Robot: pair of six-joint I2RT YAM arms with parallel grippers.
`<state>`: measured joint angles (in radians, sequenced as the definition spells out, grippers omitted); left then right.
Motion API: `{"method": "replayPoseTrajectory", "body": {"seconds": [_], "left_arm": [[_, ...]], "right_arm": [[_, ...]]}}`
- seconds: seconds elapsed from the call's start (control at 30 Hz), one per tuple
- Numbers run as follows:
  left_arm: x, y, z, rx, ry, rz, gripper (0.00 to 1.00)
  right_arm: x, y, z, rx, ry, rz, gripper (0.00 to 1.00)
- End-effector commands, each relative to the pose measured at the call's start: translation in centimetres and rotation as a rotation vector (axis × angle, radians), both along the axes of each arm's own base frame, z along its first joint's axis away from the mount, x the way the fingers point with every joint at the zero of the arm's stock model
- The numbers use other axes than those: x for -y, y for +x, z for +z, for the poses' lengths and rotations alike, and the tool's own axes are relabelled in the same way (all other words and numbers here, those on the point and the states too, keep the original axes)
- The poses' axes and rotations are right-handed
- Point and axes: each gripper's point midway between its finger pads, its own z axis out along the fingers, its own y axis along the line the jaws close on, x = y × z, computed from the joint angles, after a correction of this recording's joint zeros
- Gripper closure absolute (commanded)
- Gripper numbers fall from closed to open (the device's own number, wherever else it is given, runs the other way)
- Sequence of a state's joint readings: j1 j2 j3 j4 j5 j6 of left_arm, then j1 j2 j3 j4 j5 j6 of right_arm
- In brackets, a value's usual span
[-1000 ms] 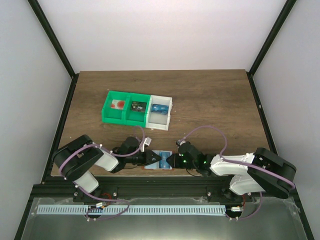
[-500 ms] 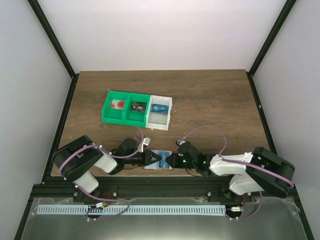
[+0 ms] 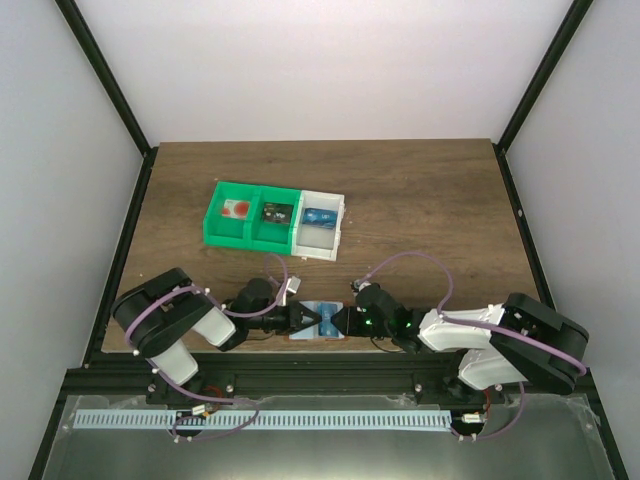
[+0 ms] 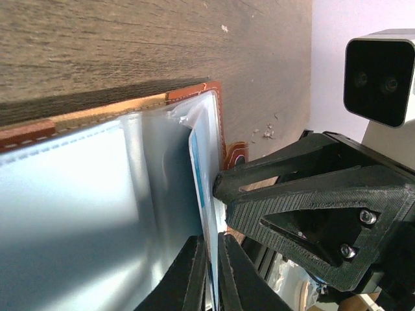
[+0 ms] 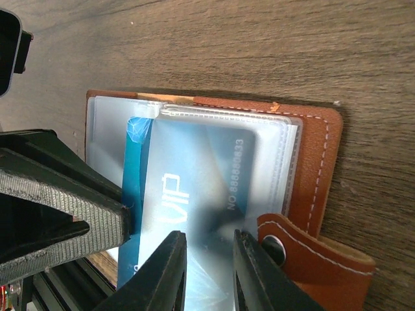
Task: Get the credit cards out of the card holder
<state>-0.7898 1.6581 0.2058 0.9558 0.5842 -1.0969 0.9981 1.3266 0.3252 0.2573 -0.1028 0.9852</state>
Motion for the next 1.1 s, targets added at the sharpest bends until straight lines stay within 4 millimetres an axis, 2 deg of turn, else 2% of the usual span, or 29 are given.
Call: {"method": "replayPoseTrajectory", "body": {"seconds": [0.0, 0.13, 0.47, 1.07], "left_arm": [[0.4, 0.1, 0.4, 0.031, -0.007, -0.016, 0.93], [0.4, 0.2, 0.3, 0.030, -0.001, -0.010, 1.00], [-0.7, 0.4, -0.2, 0.052, 0.077, 0.018, 1.00], [-3.5, 0.9, 0.6, 0.112, 0.203, 0.109, 1.00]], "right_arm": [[1.5, -1.2, -2.1, -0.053, -0.066, 0.001, 0.78], [1.6, -1.2, -2.2, -0.054, -0.069, -0.003, 0.78], [2.3, -1.3, -2.8, -0.065, -0.092, -0.030, 0.78], [2.4, -1.1, -2.9, -0.066, -0.112, -0.031, 0.80]]}}
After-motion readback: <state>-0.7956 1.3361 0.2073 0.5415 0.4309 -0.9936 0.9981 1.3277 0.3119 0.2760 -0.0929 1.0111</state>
